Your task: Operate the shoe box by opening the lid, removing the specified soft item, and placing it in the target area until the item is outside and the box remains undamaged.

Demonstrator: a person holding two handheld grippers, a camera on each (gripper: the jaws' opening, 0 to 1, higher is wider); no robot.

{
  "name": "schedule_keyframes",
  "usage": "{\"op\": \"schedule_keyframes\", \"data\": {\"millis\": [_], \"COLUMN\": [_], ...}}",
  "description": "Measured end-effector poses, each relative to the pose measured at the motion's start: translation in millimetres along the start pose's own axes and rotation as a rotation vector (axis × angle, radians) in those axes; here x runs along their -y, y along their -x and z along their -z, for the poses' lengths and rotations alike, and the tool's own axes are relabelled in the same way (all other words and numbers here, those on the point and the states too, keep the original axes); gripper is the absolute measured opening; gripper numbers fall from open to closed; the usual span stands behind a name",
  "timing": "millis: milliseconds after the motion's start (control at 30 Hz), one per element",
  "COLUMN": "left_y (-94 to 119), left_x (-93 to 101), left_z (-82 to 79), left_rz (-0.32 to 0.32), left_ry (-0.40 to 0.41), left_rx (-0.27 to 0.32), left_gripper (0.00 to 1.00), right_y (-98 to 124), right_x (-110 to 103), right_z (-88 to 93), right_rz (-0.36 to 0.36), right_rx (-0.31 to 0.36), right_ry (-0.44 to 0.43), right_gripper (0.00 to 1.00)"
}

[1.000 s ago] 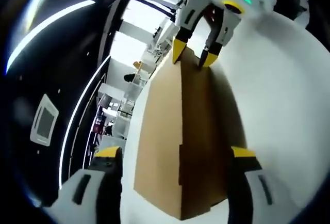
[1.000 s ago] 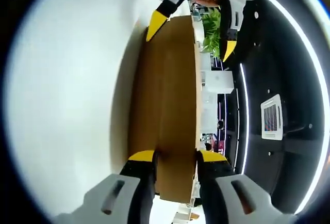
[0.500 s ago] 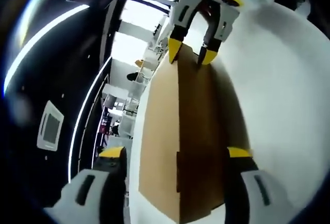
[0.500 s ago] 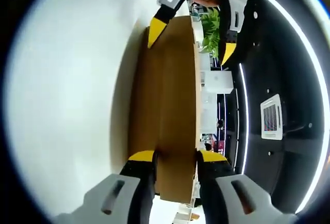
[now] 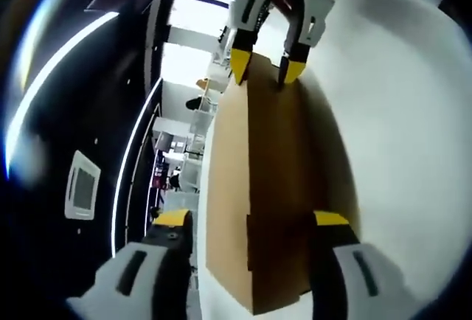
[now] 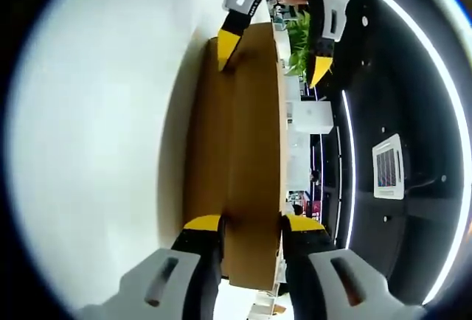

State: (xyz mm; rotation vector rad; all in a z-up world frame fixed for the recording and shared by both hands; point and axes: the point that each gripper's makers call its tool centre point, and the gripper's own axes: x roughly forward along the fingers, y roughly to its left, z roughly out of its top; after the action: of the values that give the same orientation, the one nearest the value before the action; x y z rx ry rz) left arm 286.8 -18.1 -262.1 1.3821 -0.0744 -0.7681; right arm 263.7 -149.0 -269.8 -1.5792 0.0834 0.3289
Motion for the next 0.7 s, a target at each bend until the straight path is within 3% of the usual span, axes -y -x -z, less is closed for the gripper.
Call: {"op": "schedule_keyframes", "data": {"millis": [133,233,300,700], "left_y": [3,3,3,6], "left_x": [4.9,14.7,15.3,16.9], "left_z": [-0.9,-1.3,-3.0,-2.3], "left_rz": [0.005,0.026,-0.004,-0.037], "left_ry": [-0.032,-0.046,-0.068,-0.090], "left_rx": [-0.014,-0.033,-0.042,-0.054], "left_gripper": [0.56,0.40,0.40,0.38], "right_y": [0,0,0,0], "right_x": [0,0,0,0], "right_z": [0.1,0.0,0.1,-0.1], "right_rz": [0.000,0.000,0.002,0.005], "right_rx": [0.000,-0.001,-0.002,-0.006], "right_ry": [-0.001,-0.002,-0.002,-0.008], "right_gripper": [0.31,0.31,0.31,0.31]}}
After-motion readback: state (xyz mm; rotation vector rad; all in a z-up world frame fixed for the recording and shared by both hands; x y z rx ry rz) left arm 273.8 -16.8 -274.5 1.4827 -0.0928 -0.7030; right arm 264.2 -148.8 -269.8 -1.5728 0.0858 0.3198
